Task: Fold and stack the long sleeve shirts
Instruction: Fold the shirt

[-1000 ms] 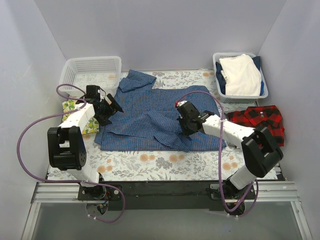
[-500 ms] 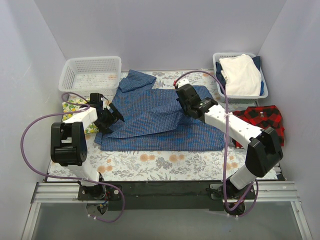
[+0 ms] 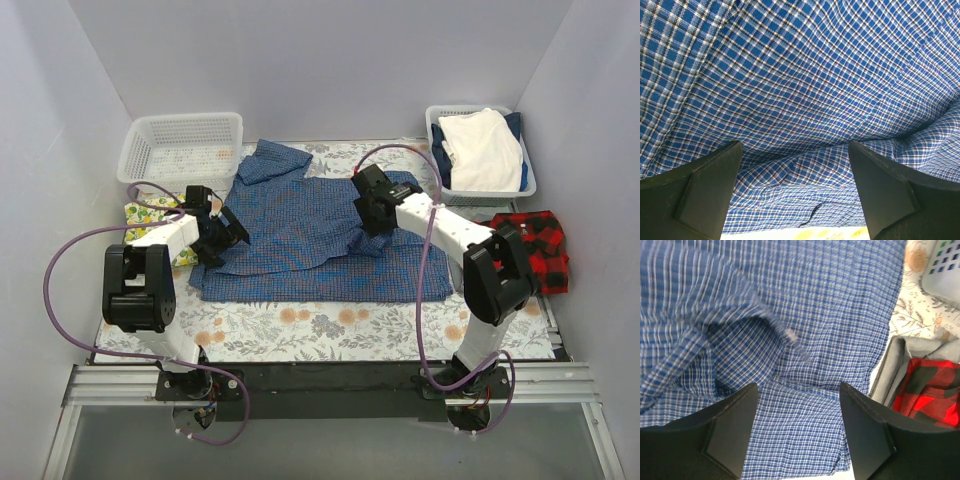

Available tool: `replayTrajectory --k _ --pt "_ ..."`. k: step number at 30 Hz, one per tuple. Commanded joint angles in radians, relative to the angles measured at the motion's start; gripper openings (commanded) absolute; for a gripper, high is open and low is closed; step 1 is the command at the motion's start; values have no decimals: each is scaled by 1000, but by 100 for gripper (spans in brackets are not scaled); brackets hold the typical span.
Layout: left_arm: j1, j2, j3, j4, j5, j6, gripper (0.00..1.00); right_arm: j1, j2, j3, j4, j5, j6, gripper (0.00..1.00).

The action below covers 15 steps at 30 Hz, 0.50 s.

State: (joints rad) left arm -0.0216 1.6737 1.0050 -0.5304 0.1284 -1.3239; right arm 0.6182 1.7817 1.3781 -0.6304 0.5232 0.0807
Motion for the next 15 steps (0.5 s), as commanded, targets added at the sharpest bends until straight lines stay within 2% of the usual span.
replayTrajectory --k 1,5,8,10,15 --pt "-5 47 -31 21 -69 26 88 -17 -53 87 21 -101 44 73" --pt "-6 47 -25 20 -69 28 88 -14 -103 -22 55 -367 -28 67" --pt "-8 52 -20 20 -64 28 88 -12 -128 -88 69 -488 -61 58" --pt "-8 54 -19 20 -64 26 88 -12 -130 -131 83 -506 -65 49" --pt "-9 58 -19 20 -64 26 88 -14 -113 -171 158 -492 -41 47"
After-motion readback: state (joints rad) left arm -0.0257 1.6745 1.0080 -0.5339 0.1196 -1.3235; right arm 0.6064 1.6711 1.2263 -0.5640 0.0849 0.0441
